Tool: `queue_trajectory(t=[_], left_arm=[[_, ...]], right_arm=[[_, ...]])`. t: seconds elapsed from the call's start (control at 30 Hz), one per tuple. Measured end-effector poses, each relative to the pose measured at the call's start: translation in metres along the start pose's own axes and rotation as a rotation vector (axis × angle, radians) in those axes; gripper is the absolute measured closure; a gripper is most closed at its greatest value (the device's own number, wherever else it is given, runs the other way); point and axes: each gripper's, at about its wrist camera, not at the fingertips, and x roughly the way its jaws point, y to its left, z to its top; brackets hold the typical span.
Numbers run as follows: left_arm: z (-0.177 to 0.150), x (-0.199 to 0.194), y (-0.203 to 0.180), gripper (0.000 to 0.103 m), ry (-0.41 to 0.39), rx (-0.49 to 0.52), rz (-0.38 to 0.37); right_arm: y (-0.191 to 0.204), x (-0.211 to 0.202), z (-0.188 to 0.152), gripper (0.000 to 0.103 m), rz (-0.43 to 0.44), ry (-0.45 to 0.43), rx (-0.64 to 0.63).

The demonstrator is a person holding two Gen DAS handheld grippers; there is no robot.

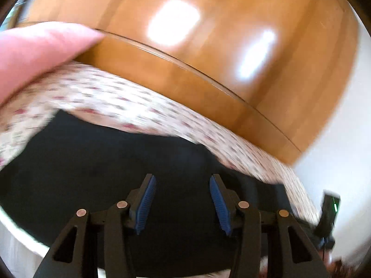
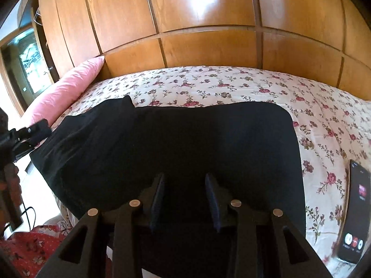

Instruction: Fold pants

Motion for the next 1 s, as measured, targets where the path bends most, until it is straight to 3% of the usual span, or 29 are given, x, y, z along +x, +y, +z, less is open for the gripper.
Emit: queue_trajectory(t=[0.17, 0.47, 0.7, 0.8, 0.87, 1.0], left_arm=[[0.008, -0.033, 0.051, 0.042, -0.083, -0.162, 0.147], [-0.005, -0.075, 0.112, 0.036, -0.173, -0.384, 0.322], [-0.019, -0.076, 0.138, 0.037, -0.164, -0.478, 0.329], [-0.023, -0.093, 0.142, 0.037, -0.256, -0.499, 0.361], [-0.026, -0.094, 0.147, 0.037, -0.242, -0.520, 0.331], [-0.030, -0.069, 0.149, 0.037, -0.125, -0.547, 0.192]], right_arm=[[0.000, 0.000, -0.002, 0.064, -0.002, -0.003, 0.001], [-0.001, 0.000, -0.002, 0.064, 0.006, 0.002, 0.010], [-0.001, 0.000, -0.002, 0.064, 0.007, 0.003, 0.012], [-0.001, 0.000, -0.002, 0.064, 0.008, 0.003, 0.011], [0.000, 0.000, -0.002, 0.064, 0.007, 0.002, 0.015], [-0.001, 0.000, -0.002, 0.064, 0.007, 0.003, 0.015]])
